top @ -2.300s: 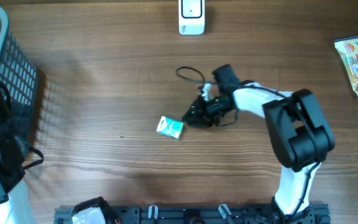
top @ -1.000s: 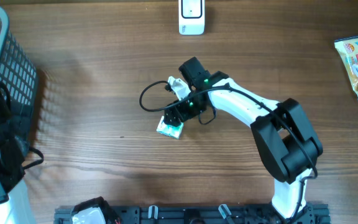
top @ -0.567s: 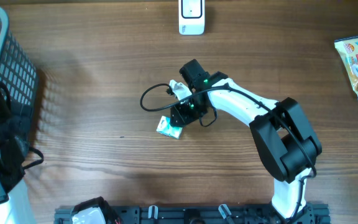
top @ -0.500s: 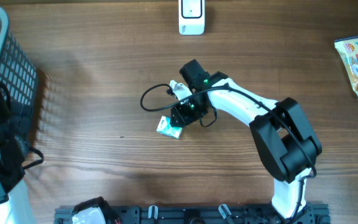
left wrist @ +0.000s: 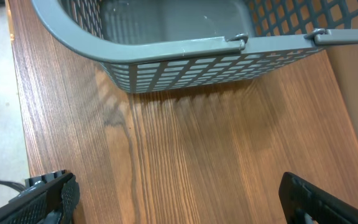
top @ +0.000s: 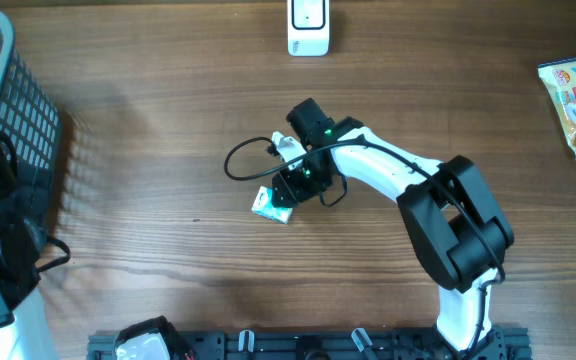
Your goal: Scan the item barcode
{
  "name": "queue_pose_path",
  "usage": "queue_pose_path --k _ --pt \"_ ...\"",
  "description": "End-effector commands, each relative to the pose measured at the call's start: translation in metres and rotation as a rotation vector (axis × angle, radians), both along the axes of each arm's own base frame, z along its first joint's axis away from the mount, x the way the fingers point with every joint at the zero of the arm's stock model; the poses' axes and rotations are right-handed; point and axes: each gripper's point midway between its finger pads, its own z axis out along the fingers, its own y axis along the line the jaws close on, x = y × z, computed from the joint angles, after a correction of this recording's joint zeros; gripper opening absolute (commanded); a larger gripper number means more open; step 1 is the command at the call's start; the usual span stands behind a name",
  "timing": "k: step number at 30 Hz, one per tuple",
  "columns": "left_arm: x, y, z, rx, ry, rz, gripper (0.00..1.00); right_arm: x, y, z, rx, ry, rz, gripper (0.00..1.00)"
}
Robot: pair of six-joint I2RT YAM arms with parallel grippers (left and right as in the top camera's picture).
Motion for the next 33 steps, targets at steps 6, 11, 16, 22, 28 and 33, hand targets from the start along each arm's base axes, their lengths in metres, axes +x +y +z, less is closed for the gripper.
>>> queue_pose_path --k 6,11,16,22,28,33 --pt "0.0 0.0 0.001 0.001 -0.001 -0.004 1.0 -0.001 0.001 -0.01 -0.004 -0.011 0.028 0.37" --pt "0.0 0.0 0.001 0.001 -0.001 -0.004 1.0 -0.006 -0.002 -0.011 -0.019 0.012 0.027 0.23" --pt "0.0 0.0 0.001 0.001 -0.001 -0.004 1.0 -0.011 -0.005 -0.012 -0.042 0.057 -0.014 0.07" --pt "0.0 0.0 0.001 0.001 -0.001 -0.004 1.0 -0.014 0.003 0.0 0.042 0.142 -0.058 0.04" --pt "0.0 0.0 0.001 0.001 -0.001 -0.004 1.0 0.001 -0.001 0.029 0.257 0.278 -0.141 0.04" --pt "0.0 0.0 0.001 0.001 -0.001 -0.004 1.0 0.03 -0.025 0.056 0.441 0.357 -0.246 0.04"
